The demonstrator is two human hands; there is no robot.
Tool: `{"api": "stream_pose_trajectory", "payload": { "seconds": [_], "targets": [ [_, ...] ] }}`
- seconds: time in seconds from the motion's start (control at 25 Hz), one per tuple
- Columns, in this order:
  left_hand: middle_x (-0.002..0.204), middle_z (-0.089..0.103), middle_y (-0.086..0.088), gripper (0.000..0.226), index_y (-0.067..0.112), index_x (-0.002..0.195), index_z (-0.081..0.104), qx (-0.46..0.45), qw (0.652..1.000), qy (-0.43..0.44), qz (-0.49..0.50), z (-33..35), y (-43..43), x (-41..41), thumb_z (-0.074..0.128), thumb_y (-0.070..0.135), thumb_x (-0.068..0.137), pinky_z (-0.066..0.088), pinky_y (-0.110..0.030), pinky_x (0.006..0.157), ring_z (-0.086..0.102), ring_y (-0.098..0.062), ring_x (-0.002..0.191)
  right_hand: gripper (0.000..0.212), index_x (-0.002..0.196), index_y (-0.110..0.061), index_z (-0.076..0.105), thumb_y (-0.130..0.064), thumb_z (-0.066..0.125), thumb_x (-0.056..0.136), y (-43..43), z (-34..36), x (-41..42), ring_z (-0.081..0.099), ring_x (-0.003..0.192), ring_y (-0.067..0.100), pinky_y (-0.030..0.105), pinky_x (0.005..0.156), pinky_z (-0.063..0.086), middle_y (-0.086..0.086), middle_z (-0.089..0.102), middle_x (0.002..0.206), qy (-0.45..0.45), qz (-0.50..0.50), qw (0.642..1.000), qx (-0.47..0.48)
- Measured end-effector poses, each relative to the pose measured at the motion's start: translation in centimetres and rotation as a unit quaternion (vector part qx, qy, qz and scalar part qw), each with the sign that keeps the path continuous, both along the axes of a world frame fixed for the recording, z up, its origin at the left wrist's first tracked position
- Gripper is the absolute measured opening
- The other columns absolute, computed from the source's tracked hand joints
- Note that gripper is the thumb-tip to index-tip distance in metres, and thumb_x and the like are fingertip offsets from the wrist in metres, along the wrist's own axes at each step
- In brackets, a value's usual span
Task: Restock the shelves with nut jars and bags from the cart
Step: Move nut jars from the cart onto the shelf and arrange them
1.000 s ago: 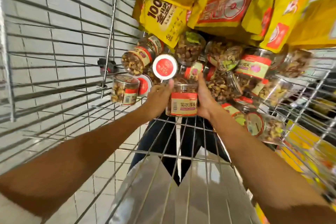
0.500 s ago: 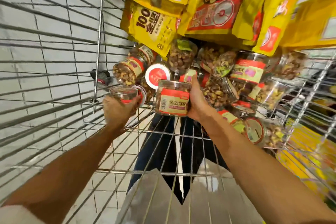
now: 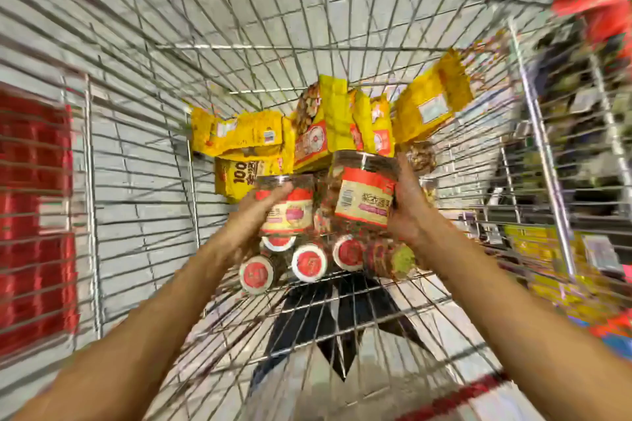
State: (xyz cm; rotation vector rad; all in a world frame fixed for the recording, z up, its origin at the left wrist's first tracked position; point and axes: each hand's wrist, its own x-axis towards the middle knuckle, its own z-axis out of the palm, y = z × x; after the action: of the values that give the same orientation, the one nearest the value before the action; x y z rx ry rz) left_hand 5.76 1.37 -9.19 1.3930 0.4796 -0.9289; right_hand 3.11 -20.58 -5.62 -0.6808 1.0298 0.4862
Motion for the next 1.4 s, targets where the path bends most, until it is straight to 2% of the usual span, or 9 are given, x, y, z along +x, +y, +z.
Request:
{"api": "stream_pose_trajectory", "payload": {
  "seconds": [0.12,0.36,0.68,0.8,0.88,0.96,1.12,1.24,1.4],
  "targets": [
    [0.092,0.075,-0.007,0.083,0.013,0.115,0.064,-0.075,0.993,-0.061,-0.061,6.8,-5.0,1.2,0.084,0.049,0.043,0.057,-0.029,0.06,0.072,-0.017,0.071,0.07,0.115,-0.008,0.062,-0.062,0.022,0.092,-4.3,5.4,-4.8,0.067,0.082,0.029,0.045,0.086,0.05,0.014,0.07,0.089,-0.088,-0.153,0.984,0.033],
    [0.079,0.075,-0.001,0.067,0.021,0.078,0.079,-0.268,0.937,-0.073,-0.211,17.1,-18.6,-3.9,0.089,0.058,0.022,0.057,-0.026,0.054,0.072,-0.012,0.068,0.051,0.082,-0.008,0.076,-0.048,0.044,0.076,-10.8,13.3,-18.3,0.071,0.076,0.029,0.048,0.076,0.055,0.013,0.073,0.082,-0.216,-0.37,0.903,-0.012],
    [0.086,0.074,-0.003,0.055,0.016,0.096,0.073,-0.325,0.874,-0.005,-0.36,20.6,-34.4,-19.9,0.051,0.058,0.067,0.057,-0.036,0.075,0.07,-0.017,0.077,0.043,0.076,-0.012,0.076,-0.043,0.063,0.049,-18.7,17.5,-37.0,0.071,0.067,0.029,0.051,0.06,0.056,0.011,0.073,0.077,-0.211,-0.517,0.82,-0.127],
    [0.095,0.072,-0.004,0.065,0.017,0.11,0.066,-0.325,0.877,0.027,-0.353,20.1,-38.9,-24.9,0.051,0.062,0.066,0.049,-0.044,0.091,0.067,-0.02,0.085,0.047,0.074,-0.011,0.076,-0.039,0.066,0.038,-22.5,18.5,-42.1,0.071,0.062,0.029,0.049,0.049,0.056,0.011,0.073,0.074,-0.217,-0.505,0.823,-0.14],
    [0.094,0.073,-0.004,0.059,0.018,0.103,0.07,-0.338,0.877,0.028,-0.341,19.4,-41.5,-27.1,0.051,0.06,0.067,0.055,-0.041,0.081,0.069,-0.019,0.083,0.035,0.067,-0.01,0.076,-0.041,0.062,0.059,-25.0,18.5,-44.3,0.07,0.057,0.028,0.043,0.043,0.055,0.011,0.073,0.068,-0.212,-0.498,0.83,-0.138],
    [0.088,0.075,-0.001,0.05,0.02,0.089,0.077,-0.338,0.88,0.009,-0.334,18.8,-43.9,-28.4,0.05,0.057,0.069,0.059,-0.034,0.072,0.071,-0.016,0.08,0.051,0.062,-0.009,0.075,-0.042,0.043,0.085,-27.6,17.4,-45.1,0.069,0.054,0.028,0.041,0.041,0.054,0.011,0.072,0.065,-0.195,-0.509,0.828,-0.131],
    [0.1,0.071,-0.009,0.057,0.013,0.103,0.071,-0.295,0.904,-0.078,-0.299,17.0,-50.8,-29.2,0.054,0.053,0.066,0.056,-0.028,0.07,0.068,-0.017,0.083,0.044,0.09,-0.012,0.072,-0.048,0.047,0.081,-33.0,14.7,-44.0,0.069,0.068,0.03,0.05,0.071,0.055,0.011,0.072,0.081,-0.164,-0.528,0.823,-0.132],
    [0.106,0.069,-0.014,0.07,0.006,0.118,0.061,-0.285,0.91,-0.149,-0.26,14.4,-55.7,-28.6,0.059,0.052,0.066,0.055,-0.034,0.078,0.066,-0.023,0.091,0.05,0.079,-0.013,0.074,-0.053,0.046,0.084,-36.3,11.0,-43.0,0.07,0.059,0.027,0.048,0.055,0.056,0.009,0.073,0.072,-0.146,-0.554,0.808,-0.139],
    [0.084,0.068,-0.001,0.048,0.001,0.113,0.059,-0.27,0.896,-0.303,-0.179,10.6,-60.2,-28.4,0.064,0.039,0.084,0.053,-0.02,0.06,0.066,-0.004,0.068,0.057,0.053,-0.017,0.074,-0.053,0.046,0.086,-37.7,7.3,-42.3,0.069,0.051,0.023,0.043,0.045,0.056,0.006,0.072,0.062,-0.143,-0.596,0.779,-0.13]
  ]
}}
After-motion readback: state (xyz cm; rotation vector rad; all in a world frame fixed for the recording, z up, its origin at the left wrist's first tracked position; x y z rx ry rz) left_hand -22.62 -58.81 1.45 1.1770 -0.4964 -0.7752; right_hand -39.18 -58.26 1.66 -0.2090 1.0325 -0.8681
